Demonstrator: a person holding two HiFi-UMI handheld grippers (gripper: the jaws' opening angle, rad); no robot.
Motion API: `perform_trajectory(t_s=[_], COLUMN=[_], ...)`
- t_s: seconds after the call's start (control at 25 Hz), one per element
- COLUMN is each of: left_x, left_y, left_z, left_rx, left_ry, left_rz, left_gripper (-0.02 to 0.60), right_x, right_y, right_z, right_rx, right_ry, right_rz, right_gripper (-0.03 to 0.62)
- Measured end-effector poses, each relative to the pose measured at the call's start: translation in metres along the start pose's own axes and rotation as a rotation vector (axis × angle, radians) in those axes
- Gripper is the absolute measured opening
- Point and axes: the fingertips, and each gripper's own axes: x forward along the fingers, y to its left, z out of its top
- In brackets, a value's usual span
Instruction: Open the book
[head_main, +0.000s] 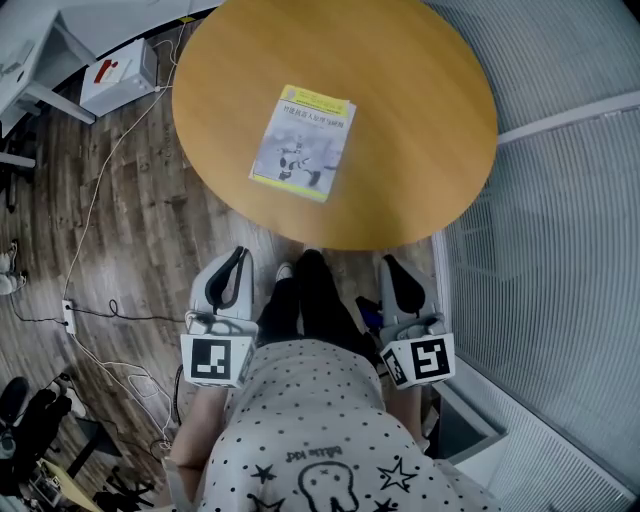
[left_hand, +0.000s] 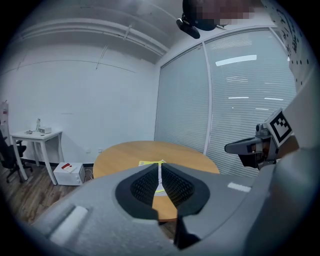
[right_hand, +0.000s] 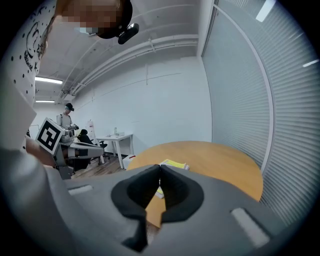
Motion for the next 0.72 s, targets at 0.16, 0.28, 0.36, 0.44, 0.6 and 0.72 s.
perform_trajectory(t_s=[0.16,0.28,0.36,0.44,0.6,0.72], left_x=[0.023,0.041,0.053,0.065,0.086,0.097], left_y=[-0.001,-0.004,-0.006,-0.007,-0.010,-0.014], left_z=[0.011,0.022,0.030,0.038,0.050,0.054], left_rx=[0.003,0.004,0.008,0.013,0.007,0.002], left_ry=[-0.009,-0.019,-0.032,-0.042,-0.069,-0.086], left_rz=[0.022,0.035,0.043,0.052,0.071,0.080], left_gripper=[0.028,0.028,0.028,0.028,0.025,0.025], right_x=[0.017,0.031,0.040,0.048,0.063,0.071], right_y=[-0.023,-0.045,-0.059,-0.071,-0.096,-0.112], right_z=[0.007,0.015,0.021,0.027,0.036,0.037], right_rx=[-0.007,-0.005,-0.003,-0.007,-0.017,-0.022], right_ry=[0.001,-0.001,-0.005,-0.012,-0.022,-0.016], right_rz=[0.012,0.012,0.014,0.021,0.036,0.044], right_gripper=[0.005,0.005,0.005,0.005,0.005,0.005])
